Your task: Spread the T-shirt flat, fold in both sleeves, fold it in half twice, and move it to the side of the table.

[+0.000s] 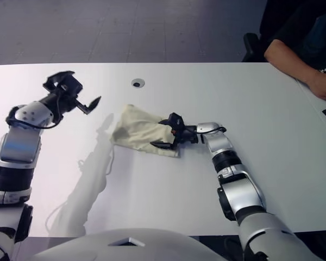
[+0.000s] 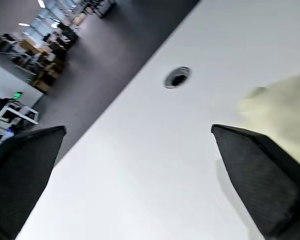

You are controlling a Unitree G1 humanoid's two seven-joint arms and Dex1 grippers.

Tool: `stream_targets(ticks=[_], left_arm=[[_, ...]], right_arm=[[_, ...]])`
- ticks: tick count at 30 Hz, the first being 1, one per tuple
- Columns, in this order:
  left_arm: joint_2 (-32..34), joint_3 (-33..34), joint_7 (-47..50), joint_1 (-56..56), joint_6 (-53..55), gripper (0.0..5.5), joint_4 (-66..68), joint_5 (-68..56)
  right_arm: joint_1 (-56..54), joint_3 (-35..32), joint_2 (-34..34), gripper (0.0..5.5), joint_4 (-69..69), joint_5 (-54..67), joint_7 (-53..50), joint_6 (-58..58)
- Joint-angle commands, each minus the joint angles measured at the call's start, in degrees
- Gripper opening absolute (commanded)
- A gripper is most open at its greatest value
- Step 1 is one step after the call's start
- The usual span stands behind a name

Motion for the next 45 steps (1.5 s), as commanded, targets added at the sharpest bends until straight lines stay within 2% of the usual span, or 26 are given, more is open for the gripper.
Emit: stream_targets(ticks=[1, 6, 11, 16, 19, 22, 24, 26, 29, 32, 38, 45], left_arm=[[0.97, 1.49, 0.48, -1.97, 0.28, 5.4, 0.49, -0.08], [-0.43, 2.56, 1.8, 0.21, 2.62, 5.4, -3.21, -0.83], [-2.14, 2.54, 3.44, 4.28, 5.15, 5.4, -7.83, -0.86], [-4.65, 1.5, 5.09, 7.15, 7.55, 5.4, -11.29, -1.1], [-8.04, 1.64, 7.21, 8.81, 10.26, 5.4, -14.22, -1.73], [-10.81, 3.07, 9.51, 9.79, 12.42, 5.4, -16.13, -2.04], [-13.35, 5.27, 11.57, 9.66, 14.05, 5.4, -17.1, -2.89], [-15.7, 7.44, 13.46, 8.76, 15.6, 5.4, -18.39, -3.98], [-19.04, 10.91, 16.65, 7.06, 19.18, 5.4, -22.85, -6.0], [-20.93, 12.42, 19.15, 6.78, 22.31, 5.4, -27.02, -6.64], [-24.39, 12.04, 22.52, 6.07, 24.06, 5.4, -29.17, -7.57], [-25.13, 13.24, 24.31, 4.53, 27.25, 5.4, -30.53, -10.11]], right_arm=[[10.42, 0.75, -5.18, 5.38, 7.24, -5.66, -6.66, 1.32], [17.94, -3.3, -8.07, 5.38, 9.2, -3.18, -14.69, 6.75], [24.33, -7.58, -9.42, 5.38, 12.54, -2.21, -33.38, 11.01], [31.64, -12.9, -5.07, 5.38, 8.4, 2.59, -49.57, 18.45], [34.82, -12.68, -2.0, 5.38, 0.36, 3.13, -55.08, 22.22], [34.95, -12.62, -2.25, 5.38, -6.58, 2.98, -57.14, 22.9], [33.83, -13.38, -4.12, 5.38, -16.34, 2.52, -57.26, 18.61], [32.48, -14.74, -6.44, 5.38, -32.15, 2.48, -57.13, 16.37], [26.79, -19.6, -7.96, 5.38, -58.64, 7.19, -60.48, 27.99], [22.58, -20.56, -6.46, 5.38, -73.11, 9.51, -64.15, 39.35], [22.0, -20.93, 1.28, 5.38, -79.26, 14.08, -68.12, 48.37], [19.69, -23.21, 3.51, 5.38, -83.59, 14.1, -70.71, 56.86]])
